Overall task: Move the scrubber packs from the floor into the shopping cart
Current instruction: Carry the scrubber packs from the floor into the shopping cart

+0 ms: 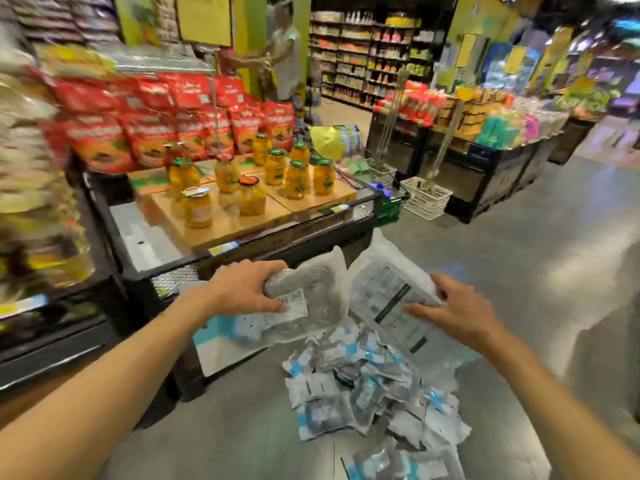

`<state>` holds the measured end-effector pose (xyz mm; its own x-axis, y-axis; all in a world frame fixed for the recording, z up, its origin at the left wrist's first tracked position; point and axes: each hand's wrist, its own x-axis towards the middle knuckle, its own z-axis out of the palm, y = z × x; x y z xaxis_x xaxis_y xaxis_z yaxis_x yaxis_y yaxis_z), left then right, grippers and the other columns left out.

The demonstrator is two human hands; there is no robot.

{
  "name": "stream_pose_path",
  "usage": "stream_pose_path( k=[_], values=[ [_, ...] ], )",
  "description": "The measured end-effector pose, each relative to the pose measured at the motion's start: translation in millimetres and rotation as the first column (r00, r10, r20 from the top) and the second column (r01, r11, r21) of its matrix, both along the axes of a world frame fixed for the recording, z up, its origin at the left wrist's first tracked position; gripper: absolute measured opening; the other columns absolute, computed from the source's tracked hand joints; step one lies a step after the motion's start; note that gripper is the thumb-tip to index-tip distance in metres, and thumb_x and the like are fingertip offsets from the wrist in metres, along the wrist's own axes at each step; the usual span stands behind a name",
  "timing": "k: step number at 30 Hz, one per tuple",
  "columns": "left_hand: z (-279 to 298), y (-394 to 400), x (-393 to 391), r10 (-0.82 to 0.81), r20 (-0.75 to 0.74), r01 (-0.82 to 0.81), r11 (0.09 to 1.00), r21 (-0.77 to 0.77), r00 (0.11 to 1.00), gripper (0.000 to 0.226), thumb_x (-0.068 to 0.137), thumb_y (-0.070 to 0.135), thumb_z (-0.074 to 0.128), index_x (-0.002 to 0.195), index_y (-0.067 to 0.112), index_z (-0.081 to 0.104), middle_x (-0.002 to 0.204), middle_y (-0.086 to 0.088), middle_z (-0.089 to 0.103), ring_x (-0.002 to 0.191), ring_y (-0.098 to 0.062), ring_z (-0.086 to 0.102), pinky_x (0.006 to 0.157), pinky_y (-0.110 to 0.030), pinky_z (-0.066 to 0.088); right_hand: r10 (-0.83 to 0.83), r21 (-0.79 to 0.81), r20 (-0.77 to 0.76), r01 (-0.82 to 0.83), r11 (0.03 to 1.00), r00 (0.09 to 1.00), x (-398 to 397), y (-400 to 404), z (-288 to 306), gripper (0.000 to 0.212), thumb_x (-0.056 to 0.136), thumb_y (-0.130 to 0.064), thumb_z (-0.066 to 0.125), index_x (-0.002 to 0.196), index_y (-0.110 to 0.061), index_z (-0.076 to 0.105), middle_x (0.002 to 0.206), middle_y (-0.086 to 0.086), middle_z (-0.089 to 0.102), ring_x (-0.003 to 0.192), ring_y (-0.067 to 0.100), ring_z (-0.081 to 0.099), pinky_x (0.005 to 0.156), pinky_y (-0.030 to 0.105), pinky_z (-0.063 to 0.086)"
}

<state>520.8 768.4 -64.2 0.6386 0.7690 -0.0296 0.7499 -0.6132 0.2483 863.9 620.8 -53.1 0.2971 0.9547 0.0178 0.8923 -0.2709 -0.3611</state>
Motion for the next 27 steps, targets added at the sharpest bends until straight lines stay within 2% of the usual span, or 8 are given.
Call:
stream_pose_path(
  k=[3,6,8,10,15,18,23,27],
  values=[
    [7.9,-33.0,-87.6,0.111,-0.055,-0.107,0.992,0.061,0.992,0.057,0.082,0.065,0.070,0.127,0.037,0.051,0.112,0.009,0.067,0.108,-0.024,0.063,0.076,-0.038,0.046,0.153,-0.054,0.042,-0.151,0.987,0.987,-80.2,21.2,9.2,0.074,0.076,-0.074,0.069,0.135,-0.033,0.049,0.109,0.001,0.068,0.095,0.025,0.066,0.073,0.037,0.052],
    [16.2,-74.7,-190.0,0.277,-0.096,-0.268,0.959,0.094,0.956,0.063,0.082,0.063,0.070,0.136,0.039,0.047,0.116,0.009,0.068,0.112,-0.024,0.064,0.076,-0.036,0.045,0.341,-0.074,0.075,-0.336,0.939,0.937,-174.7,37.9,14.6,0.058,0.078,-0.072,0.070,0.120,-0.044,0.043,0.105,-0.007,0.066,0.095,0.023,0.065,0.077,0.041,0.053],
    [16.4,-107.5,-260.7,0.365,-0.089,-0.357,0.930,0.091,0.927,0.045,0.080,0.062,0.070,0.114,0.043,0.047,0.097,0.012,0.065,0.099,-0.023,0.065,0.075,-0.039,0.051,0.445,-0.085,0.090,-0.438,0.895,0.891,-243.7,44.3,15.2,0.051,0.078,-0.066,0.074,0.108,-0.045,0.039,0.103,-0.009,0.068,0.097,0.023,0.067,0.077,0.043,0.053],
    [14.6,-143.7,-332.9,0.463,-0.073,-0.457,0.886,0.083,0.883,0.043,0.075,0.060,0.069,0.101,0.037,0.044,0.088,0.012,0.061,0.092,-0.024,0.064,0.073,-0.043,0.053,0.534,-0.111,0.125,-0.523,0.845,0.836,-320.8,44.0,14.4,0.051,0.080,-0.063,0.075,0.111,-0.041,0.041,0.103,-0.009,0.068,0.097,0.023,0.068,0.070,0.039,0.048],
    [8.5,-240.8,-501.0,0.661,-0.126,-0.656,0.750,0.082,0.740,0.037,0.080,0.050,0.069,0.105,0.041,0.043,0.096,0.007,0.066,0.094,-0.025,0.063,0.069,-0.037,0.043,0.703,-0.170,0.154,-0.683,0.711,0.694,-515.3,26.2,1.5,0.070,0.079,-0.068,0.072,0.133,-0.033,0.043,0.119,-0.001,0.067,0.108,0.028,0.064,0.073,0.039,0.045],
    [0.2,-293.7,-584.0,0.746,-0.178,-0.746,0.661,0.078,0.642,0.039,0.079,0.050,0.067,0.108,0.038,0.044,0.106,-0.002,0.069,0.102,-0.032,0.065,0.068,-0.038,0.045,0.786,-0.204,0.189,-0.760,0.617,0.588,-614.7,5.8,-8.9,0.076,0.082,-0.066,0.069,0.141,-0.029,0.038,0.115,0.001,0.068,0.103,0.027,0.065,0.075,0.040,0.048],
    [-19.9,-356.1,-679.6,0.818,-0.234,-0.828,0.555,0.078,0.526,0.042,0.079,0.048,0.067,0.112,0.033,0.045,0.108,-0.003,0.069,0.104,-0.033,0.066,0.071,-0.037,0.045,0.877,-0.200,0.185,-0.857,0.475,0.443,-739.2,-19.4,-35.0,0.071,0.084,-0.061,0.064,0.143,-0.036,0.033,0.102,-0.002,0.068,0.091,0.027,0.066,0.068,0.038,0.044],
    [-41.4,-379.4,-727.5,0.833,-0.267,-0.861,0.509,0.027,0.484,0.034,0.082,0.041,0.067,0.105,0.032,0.042,0.091,0.007,0.063,0.086,-0.021,0.062,0.068,-0.032,0.044,0.930,-0.228,0.209,-0.910,0.346,0.302,-817.5,-28.0,-59.3,0.061,0.087,-0.058,0.062,0.138,-0.034,0.039,0.095,-0.002,0.067,0.094,0.029,0.067,0.067,0.038,0.047]
  ],
)
